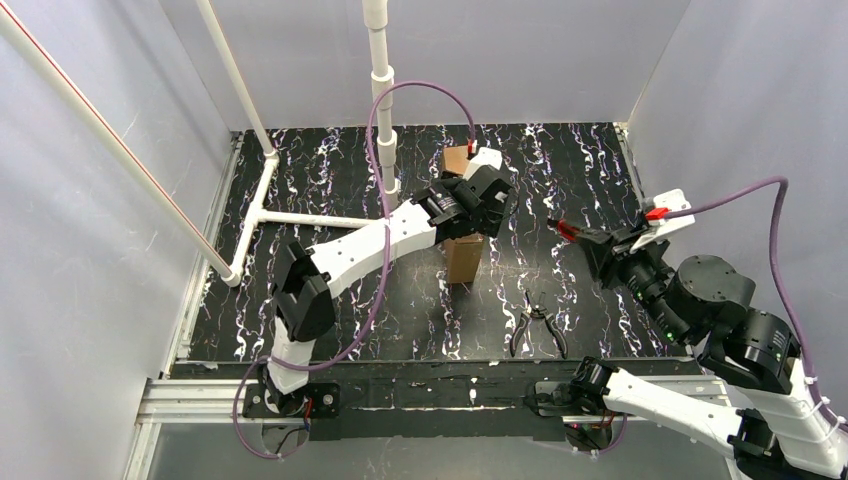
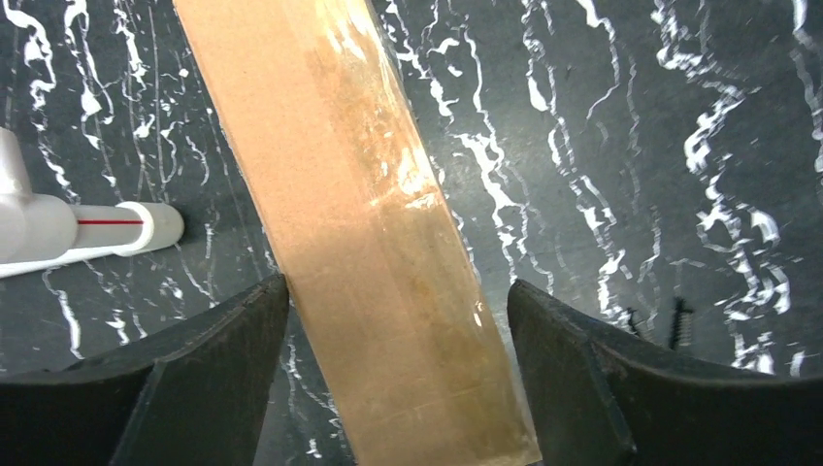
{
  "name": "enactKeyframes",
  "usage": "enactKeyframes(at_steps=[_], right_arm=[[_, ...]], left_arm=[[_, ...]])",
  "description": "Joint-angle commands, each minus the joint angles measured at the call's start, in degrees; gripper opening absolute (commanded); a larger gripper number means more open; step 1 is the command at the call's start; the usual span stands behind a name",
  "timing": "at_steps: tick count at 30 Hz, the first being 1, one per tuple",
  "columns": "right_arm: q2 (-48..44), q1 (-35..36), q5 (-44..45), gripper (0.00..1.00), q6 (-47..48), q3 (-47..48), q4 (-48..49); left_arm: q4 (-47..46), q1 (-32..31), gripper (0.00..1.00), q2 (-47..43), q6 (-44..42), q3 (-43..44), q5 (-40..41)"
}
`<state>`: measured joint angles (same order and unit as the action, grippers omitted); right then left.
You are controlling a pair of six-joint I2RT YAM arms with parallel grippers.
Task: Unpack the express box
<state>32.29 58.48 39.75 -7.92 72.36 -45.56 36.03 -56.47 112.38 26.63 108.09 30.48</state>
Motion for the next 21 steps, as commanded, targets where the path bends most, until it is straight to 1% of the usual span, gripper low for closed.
enactKeyframes(at_steps=[1, 3, 6, 7, 10, 11, 14, 16, 17, 21], right_arm=[[0.1, -0.1, -12.7, 0.01, 2.4, 3.9, -2.7], [0.5, -0.1, -15.7, 0.01, 2.2, 5.0, -5.0], [0.6, -0.1, -16.2, 0.01, 1.1, 5.8, -6.6], [0.5, -0.1, -15.7, 0.01, 0.7, 5.8, -6.6], [1.3, -0.1, -16.6, 0.01, 0.5, 5.1, -6.1], [1.9, -0.1, -17.1, 0.01, 0.5, 4.6, -5.9], [3.9, -0.1, -18.3, 0.01, 0.5, 3.1, -4.6], [5.2, -0.1, -19.3, 0.01, 0.5, 2.5, -3.5], [5.6, -0.1, -19.7, 0.01, 0.3, 2.3, -2.8], [7.5, -0.1, -19.3, 0.01, -0.7, 2.3, -1.3]], left_arm=[[1.2, -0.2, 0.76, -4.7, -6.3, -3.6, -3.1], [1.1, -0.2, 0.72, -6.8, -8.9, -5.6, -5.8], [1.0, -0.2, 0.66, -10.0, -12.3, -9.6, -9.7], [1.1, -0.2, 0.65, -14.1, -14.7, -15.0, -12.3], [0.2, -0.2, 0.66, -18.5, -18.1, -20.6, -15.7], [0.0, -0.2, 0.67, -19.8, -18.7, -22.2, -15.9], [0.2, -0.1, 0.83, -22.6, -20.1, -24.7, -16.4], [1.8, -0.2, 0.95, -23.6, -19.7, -24.2, -16.7], [2.7, -0.1, 0.98, -23.8, -19.5, -23.5, -17.3], [3.9, -0.1, 0.98, -26.8, -17.4, -21.9, -20.6]])
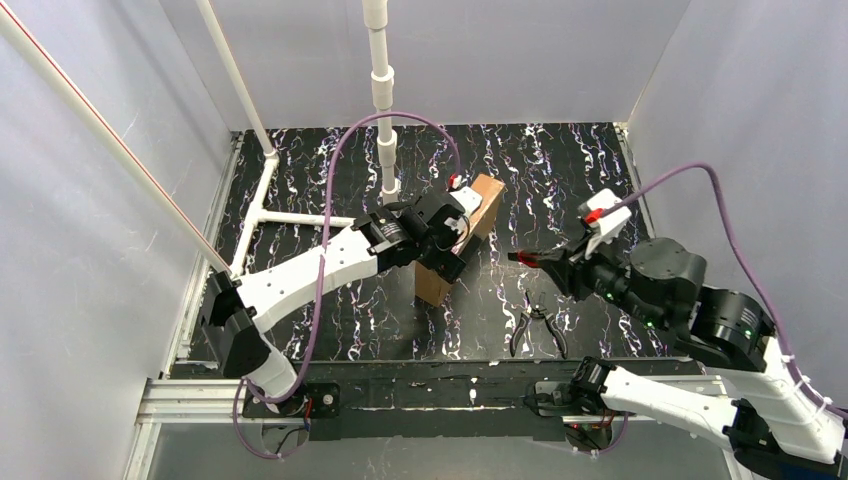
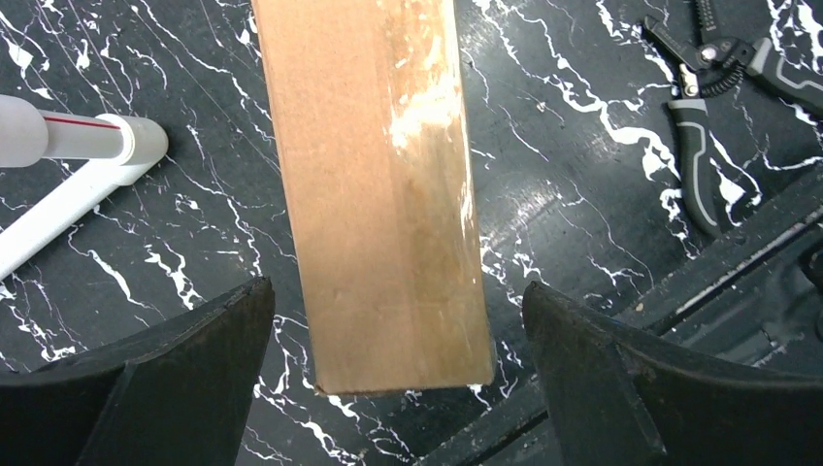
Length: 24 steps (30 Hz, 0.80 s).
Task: Unpack the express box
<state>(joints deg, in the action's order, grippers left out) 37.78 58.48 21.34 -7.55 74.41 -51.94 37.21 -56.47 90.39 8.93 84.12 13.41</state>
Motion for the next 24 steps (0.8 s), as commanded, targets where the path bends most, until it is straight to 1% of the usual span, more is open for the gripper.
enactKeyframes(at_steps=[1, 4, 6, 9, 12, 15, 18, 21, 23, 24], right_arm=[[2.5, -0.1, -0.1, 0.01, -1.3, 0.5, 5.1], [3.7, -0.1, 0.9, 0.01, -1.9, 1.1, 4.9], [4.2, -0.1, 1.7, 0.01, -2.1, 1.2, 4.7], [5.2, -0.1, 2.8, 0.01, -2.3, 1.1, 4.5], [6.4, -0.1, 1.4, 0.01, -1.8, 0.6, 5.8], [7.6, -0.1, -2.4, 0.01, -1.0, -0.1, 9.8], [10.5, -0.1, -3.7, 0.01, -1.1, 1.1, 12.3], [16.2, -0.1, -6.7, 0.01, -1.0, 5.4, 12.0], [19.6, 0.0, -10.1, 0.01, -0.8, 7.3, 12.3], [20.7, 0.0, -11.4, 0.01, -0.9, 7.8, 13.0]], left_arm=[[2.9, -0.1, 0.98, -6.1, 0.5, 2.1, -3.5], [4.0, 0.1, 0.98, -11.8, 1.7, 0.7, -2.5], [5.2, 0.4, 0.98, -16.5, 3.0, -2.1, -2.6], [4.9, 0.7, 0.98, -25.8, 6.0, -9.2, -2.7], [1.4, 0.9, 0.98, -37.2, 9.2, -19.3, -2.0], [-5.8, 1.0, 0.98, -51.1, 14.6, -32.0, 0.2], [-16.7, 1.0, 0.98, -61.2, 17.7, -44.3, -1.5], [-28.6, 0.9, 0.98, -66.4, 17.6, -55.3, -3.0], [-38.2, 0.9, 0.98, -66.5, 14.0, -60.3, -5.6], [-41.4, 0.8, 0.98, -65.5, 12.6, -62.1, -6.1]])
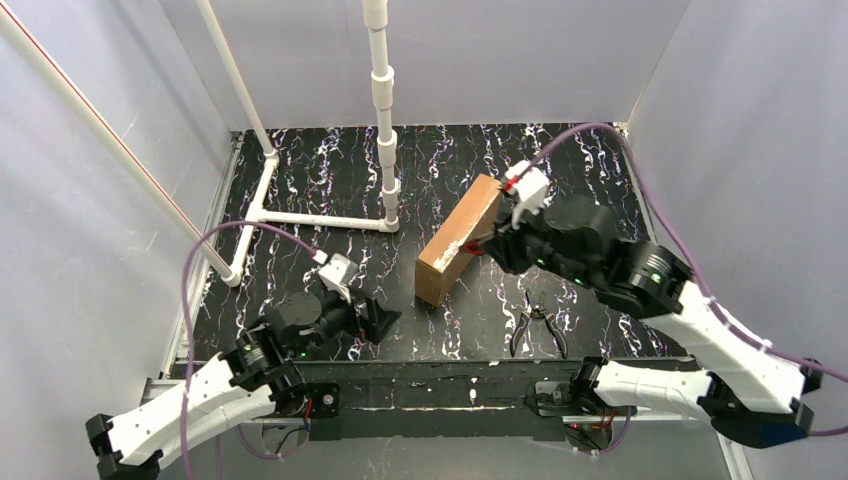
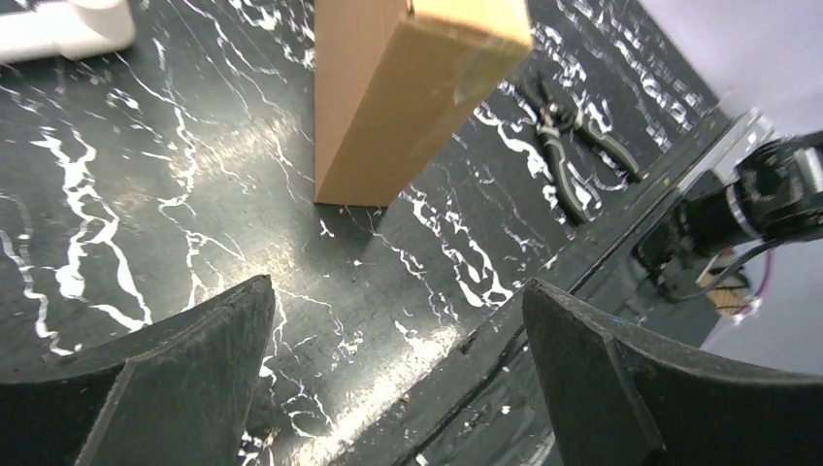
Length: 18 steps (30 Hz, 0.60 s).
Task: Unpack the express box
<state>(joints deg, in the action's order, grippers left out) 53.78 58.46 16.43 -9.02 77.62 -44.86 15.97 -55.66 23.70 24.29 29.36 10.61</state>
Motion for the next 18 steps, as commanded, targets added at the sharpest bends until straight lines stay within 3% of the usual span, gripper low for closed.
enactKeyframes(at_steps=[1, 6, 9, 18], right_arm=[[5.4, 0.0, -7.5, 0.01, 0.4, 4.7, 6.9], [6.9, 0.1, -9.1, 0.01, -0.2, 4.9, 10.7], [7.2, 0.2, -8.7, 0.01, -0.5, 4.8, 11.7], [8.4, 0.6, -5.2, 0.01, 1.9, 6.2, 9.8]], left_arm=[[-23.3, 0.0, 0.98, 2.9, -4.9, -8.7, -2.5], [-42.8, -0.3, 0.98, 15.3, -14.9, -13.9, -3.0], [-54.5, -0.5, 0.98, 21.1, -16.5, -16.9, -1.7], [-77.6, -1.5, 0.98, 38.3, -21.3, -19.1, -0.9]])
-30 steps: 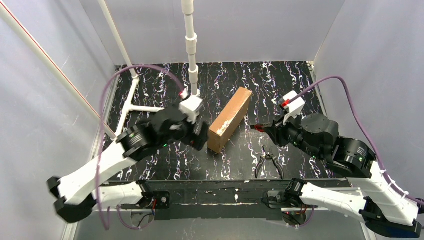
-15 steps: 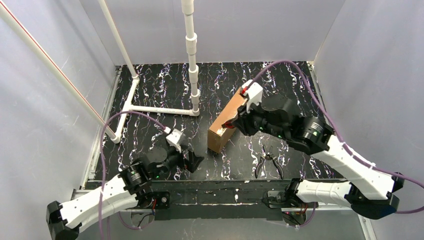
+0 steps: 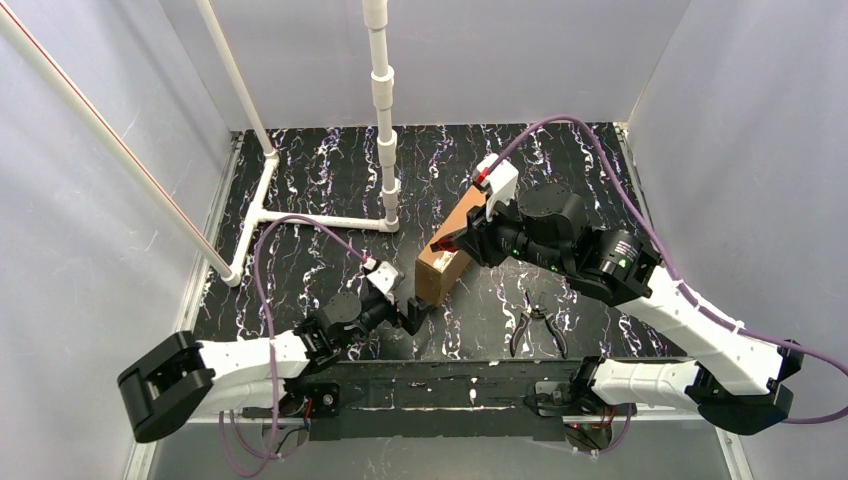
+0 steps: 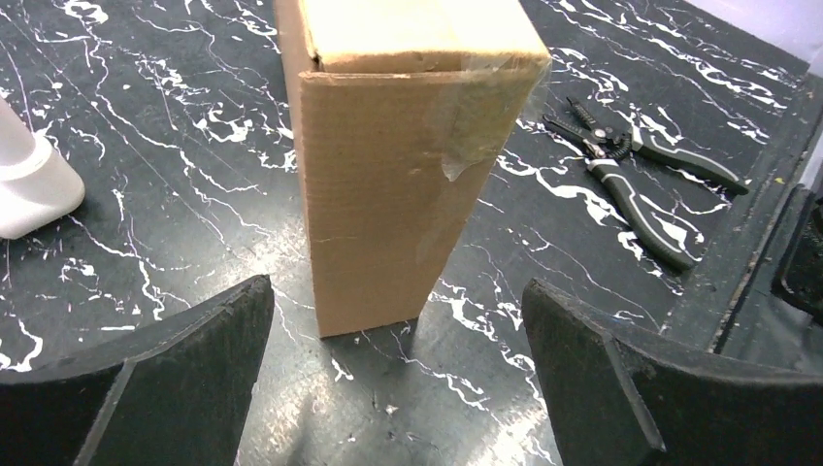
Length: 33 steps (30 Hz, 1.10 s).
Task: Unpack the express box
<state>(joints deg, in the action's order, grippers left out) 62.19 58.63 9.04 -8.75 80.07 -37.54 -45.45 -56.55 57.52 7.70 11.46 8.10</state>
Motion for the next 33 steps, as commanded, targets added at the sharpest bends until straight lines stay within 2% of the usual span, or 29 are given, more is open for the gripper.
enactKeyframes(at_steps=[1, 7, 11, 15, 18, 22, 24, 33], right_arm=[[0.1, 0.4, 2.6, 0.01, 1.7, 3.9, 2.2], [0.3, 1.6, 4.8, 0.01, 1.8, 4.7, 1.5], [1.0, 2.7, 8.7, 0.01, 3.1, 5.8, -1.0], [1.4, 4.1, 9.9, 0.01, 5.0, 5.5, -1.2], [1.6, 4.9, 10.2, 0.01, 6.2, 5.2, -1.1], [1.4, 5.9, 9.4, 0.01, 6.7, 4.1, 0.5], [1.7, 6.5, 9.3, 0.01, 6.9, 3.7, 1.0], [3.0, 9.5, 12.0, 0.01, 7.0, 2.0, 3.4]], left_arm=[[-16.8, -0.6, 0.98, 6.2, -5.3, -0.6, 1.8], [-20.6, -0.9, 0.94, 13.9, -5.4, 2.3, 1.8], [-22.1, -1.1, 0.84, 16.6, -6.3, 3.5, 4.6], [-23.7, -1.1, 0.82, 19.4, -7.1, 4.6, 6.2], [-24.9, -1.1, 0.75, 21.0, -7.2, 5.1, 6.7], [-25.6, -1.1, 0.62, 21.8, -7.0, 5.1, 7.6], [-25.8, -1.1, 0.58, 21.7, -7.1, 4.8, 7.8], [-25.7, -1.1, 0.52, 20.1, -7.4, 3.4, 7.1]])
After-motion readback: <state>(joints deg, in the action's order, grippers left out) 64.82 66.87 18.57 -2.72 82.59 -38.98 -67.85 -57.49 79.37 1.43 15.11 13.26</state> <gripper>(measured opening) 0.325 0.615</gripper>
